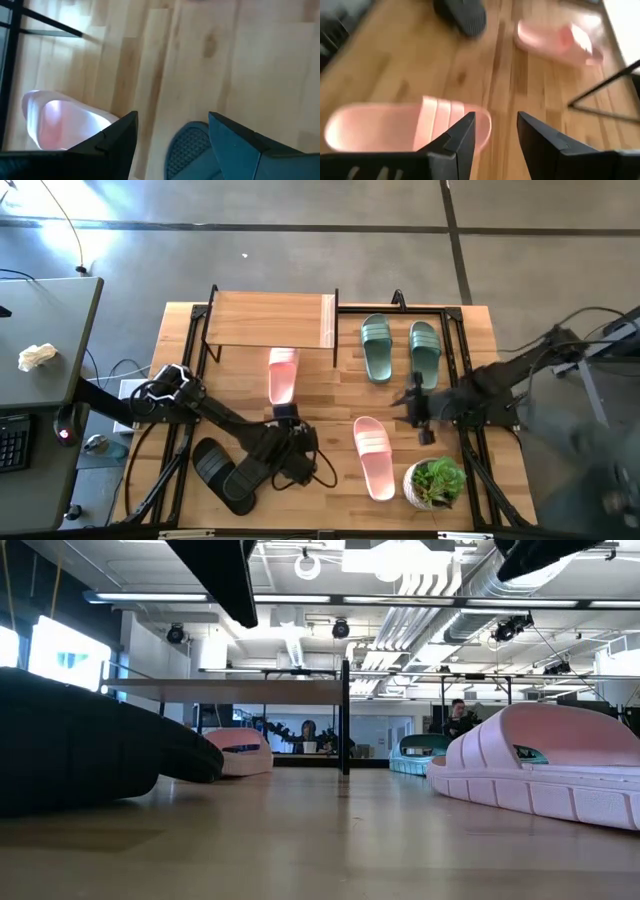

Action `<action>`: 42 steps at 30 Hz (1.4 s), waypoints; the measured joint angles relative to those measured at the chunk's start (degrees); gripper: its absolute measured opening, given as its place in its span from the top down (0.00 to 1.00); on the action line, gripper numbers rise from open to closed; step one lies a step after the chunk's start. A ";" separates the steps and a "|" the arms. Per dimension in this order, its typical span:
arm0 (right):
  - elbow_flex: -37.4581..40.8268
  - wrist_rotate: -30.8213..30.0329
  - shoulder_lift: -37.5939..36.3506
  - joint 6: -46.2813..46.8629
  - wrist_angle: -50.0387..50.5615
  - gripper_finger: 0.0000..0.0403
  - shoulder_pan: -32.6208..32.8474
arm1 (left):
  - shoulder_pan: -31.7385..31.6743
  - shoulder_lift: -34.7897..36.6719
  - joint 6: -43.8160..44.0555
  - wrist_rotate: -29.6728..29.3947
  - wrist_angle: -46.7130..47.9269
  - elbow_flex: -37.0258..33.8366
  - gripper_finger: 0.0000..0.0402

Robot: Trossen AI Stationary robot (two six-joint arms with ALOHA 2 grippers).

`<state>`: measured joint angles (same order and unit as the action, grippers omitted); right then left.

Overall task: Pick and place slides into the shelf
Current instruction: Put the right pink slipper under the shelf

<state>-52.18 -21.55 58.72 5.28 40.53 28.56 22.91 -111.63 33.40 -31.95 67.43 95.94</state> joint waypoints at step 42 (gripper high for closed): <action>-27.63 -12.08 39.58 22.72 21.25 0.66 14.96 | 0.74 0.02 -6.45 2.96 -5.16 -0.02 0.44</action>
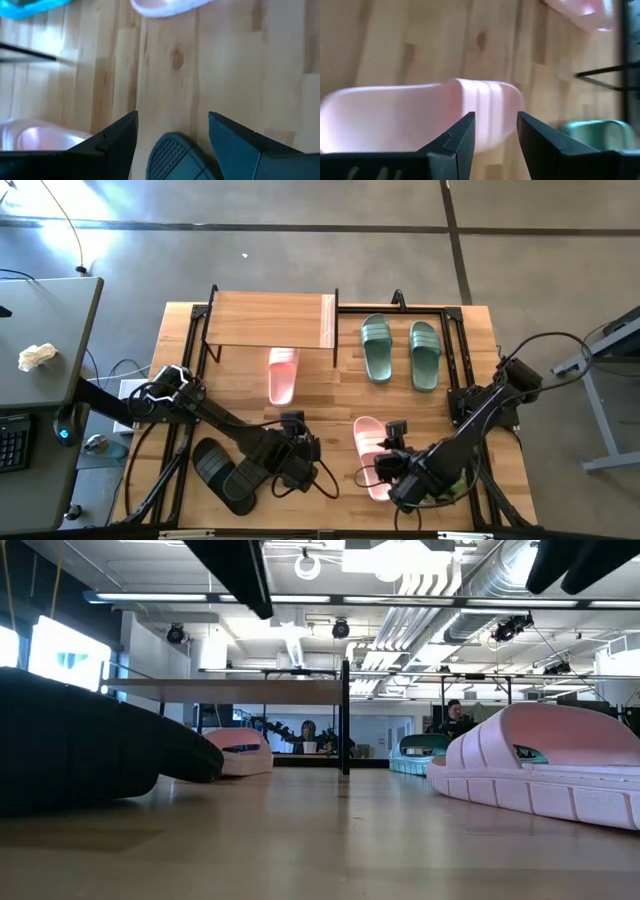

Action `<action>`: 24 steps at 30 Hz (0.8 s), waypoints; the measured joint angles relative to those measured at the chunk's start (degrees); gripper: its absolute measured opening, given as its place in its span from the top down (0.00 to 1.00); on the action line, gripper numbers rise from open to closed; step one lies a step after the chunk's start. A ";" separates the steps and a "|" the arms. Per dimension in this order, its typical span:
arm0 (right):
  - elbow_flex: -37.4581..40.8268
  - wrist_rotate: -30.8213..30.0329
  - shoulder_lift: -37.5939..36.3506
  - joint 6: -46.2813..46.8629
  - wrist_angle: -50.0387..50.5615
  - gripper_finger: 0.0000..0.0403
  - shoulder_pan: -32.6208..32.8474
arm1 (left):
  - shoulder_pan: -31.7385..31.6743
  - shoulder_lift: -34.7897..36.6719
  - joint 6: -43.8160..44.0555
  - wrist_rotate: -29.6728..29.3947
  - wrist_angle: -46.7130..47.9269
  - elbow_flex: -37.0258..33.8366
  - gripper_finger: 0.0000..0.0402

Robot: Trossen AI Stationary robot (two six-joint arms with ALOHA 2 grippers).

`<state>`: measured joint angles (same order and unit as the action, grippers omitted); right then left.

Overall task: Pick and place slides into the shelf
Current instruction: Put the right pink slipper under the shelf

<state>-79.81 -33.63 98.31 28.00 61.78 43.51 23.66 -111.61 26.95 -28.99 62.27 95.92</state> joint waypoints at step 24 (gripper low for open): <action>-0.02 -1.90 16.54 5.01 4.42 0.66 -1.91 | 0.40 0.00 1.84 1.22 0.87 0.00 0.44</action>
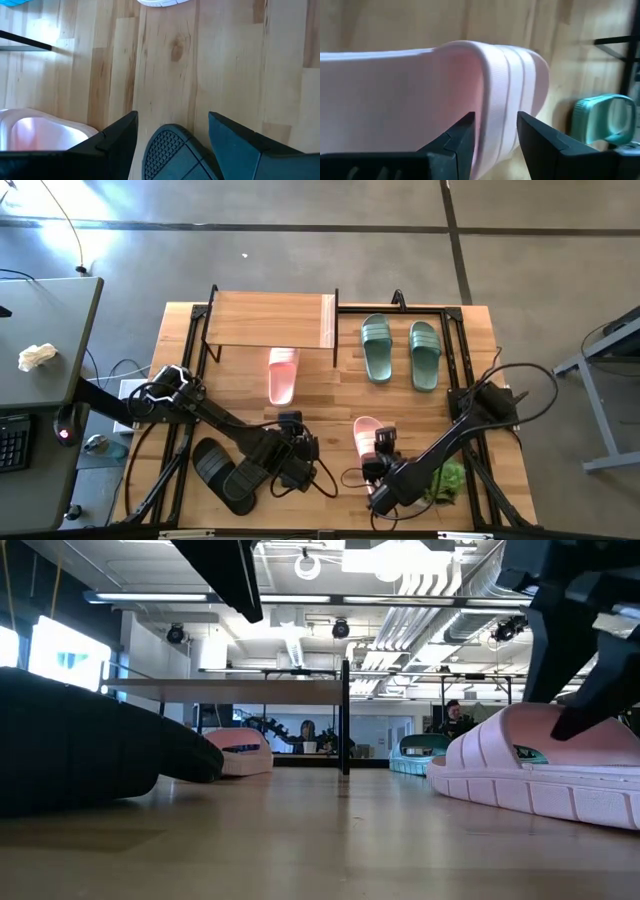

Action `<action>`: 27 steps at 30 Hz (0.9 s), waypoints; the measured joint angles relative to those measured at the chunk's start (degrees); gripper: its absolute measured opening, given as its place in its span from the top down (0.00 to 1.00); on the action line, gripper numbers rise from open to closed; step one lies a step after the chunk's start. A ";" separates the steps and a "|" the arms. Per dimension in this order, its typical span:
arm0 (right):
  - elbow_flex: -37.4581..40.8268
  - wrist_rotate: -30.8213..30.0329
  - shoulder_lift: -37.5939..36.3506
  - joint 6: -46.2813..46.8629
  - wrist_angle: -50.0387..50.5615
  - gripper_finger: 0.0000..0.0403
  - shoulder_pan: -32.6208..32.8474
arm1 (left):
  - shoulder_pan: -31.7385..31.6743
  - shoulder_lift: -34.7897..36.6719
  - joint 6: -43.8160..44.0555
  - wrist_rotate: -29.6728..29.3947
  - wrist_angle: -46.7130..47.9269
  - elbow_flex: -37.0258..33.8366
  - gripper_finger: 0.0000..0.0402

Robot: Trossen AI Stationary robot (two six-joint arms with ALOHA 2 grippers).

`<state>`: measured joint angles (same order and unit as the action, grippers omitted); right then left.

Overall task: Pick and place slides into the shelf
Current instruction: Put the right pink slipper under the shelf

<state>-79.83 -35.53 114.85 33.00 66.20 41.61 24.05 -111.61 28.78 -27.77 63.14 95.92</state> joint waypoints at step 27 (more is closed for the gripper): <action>-6.33 -15.09 0.96 -6.83 6.49 0.99 -6.56 | 2.45 0.00 7.32 -2.47 12.10 -0.02 0.44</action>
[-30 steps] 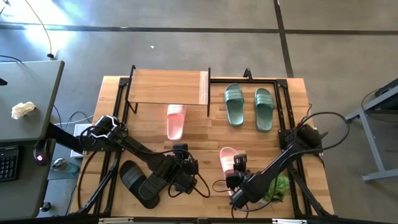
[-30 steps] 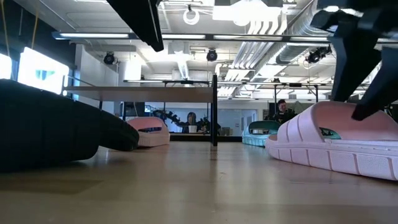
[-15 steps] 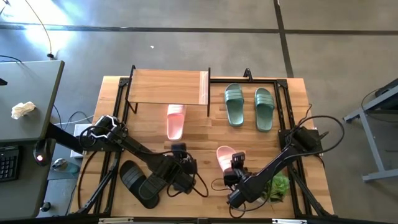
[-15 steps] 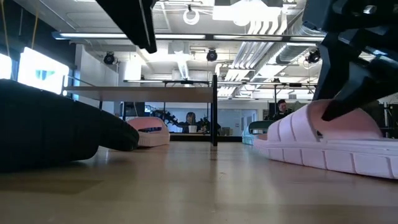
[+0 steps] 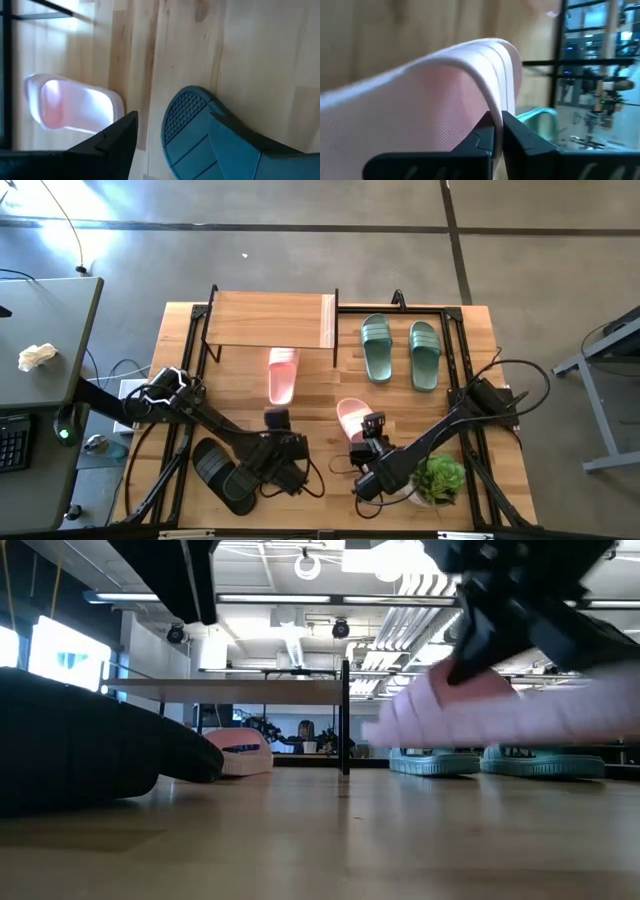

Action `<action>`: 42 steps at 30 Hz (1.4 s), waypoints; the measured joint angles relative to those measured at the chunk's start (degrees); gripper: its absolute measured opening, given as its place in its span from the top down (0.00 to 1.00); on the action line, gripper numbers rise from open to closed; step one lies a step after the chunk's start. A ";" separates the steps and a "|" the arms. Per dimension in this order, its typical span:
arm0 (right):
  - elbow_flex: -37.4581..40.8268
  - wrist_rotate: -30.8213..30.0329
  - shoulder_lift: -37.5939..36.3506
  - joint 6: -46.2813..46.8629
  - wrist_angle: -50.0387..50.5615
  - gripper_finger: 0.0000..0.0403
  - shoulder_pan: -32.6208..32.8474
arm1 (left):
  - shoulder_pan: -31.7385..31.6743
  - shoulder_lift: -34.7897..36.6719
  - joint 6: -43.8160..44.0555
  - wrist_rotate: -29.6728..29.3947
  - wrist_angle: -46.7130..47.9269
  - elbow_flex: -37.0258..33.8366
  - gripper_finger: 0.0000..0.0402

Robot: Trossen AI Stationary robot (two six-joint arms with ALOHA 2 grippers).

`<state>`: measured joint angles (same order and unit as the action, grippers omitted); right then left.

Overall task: Pick and place slides into the shelf
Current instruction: Put the right pink slipper under the shelf

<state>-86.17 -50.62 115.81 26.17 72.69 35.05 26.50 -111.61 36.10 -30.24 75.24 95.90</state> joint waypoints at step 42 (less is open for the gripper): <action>-0.26 -2.18 -6.00 12.99 5.17 1.00 -4.02 | -16.99 11.42 -29.28 28.17 -55.38 -29.78 0.65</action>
<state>-86.42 -52.79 109.81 39.16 77.86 31.03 9.51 -100.20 6.82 -2.07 19.86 66.12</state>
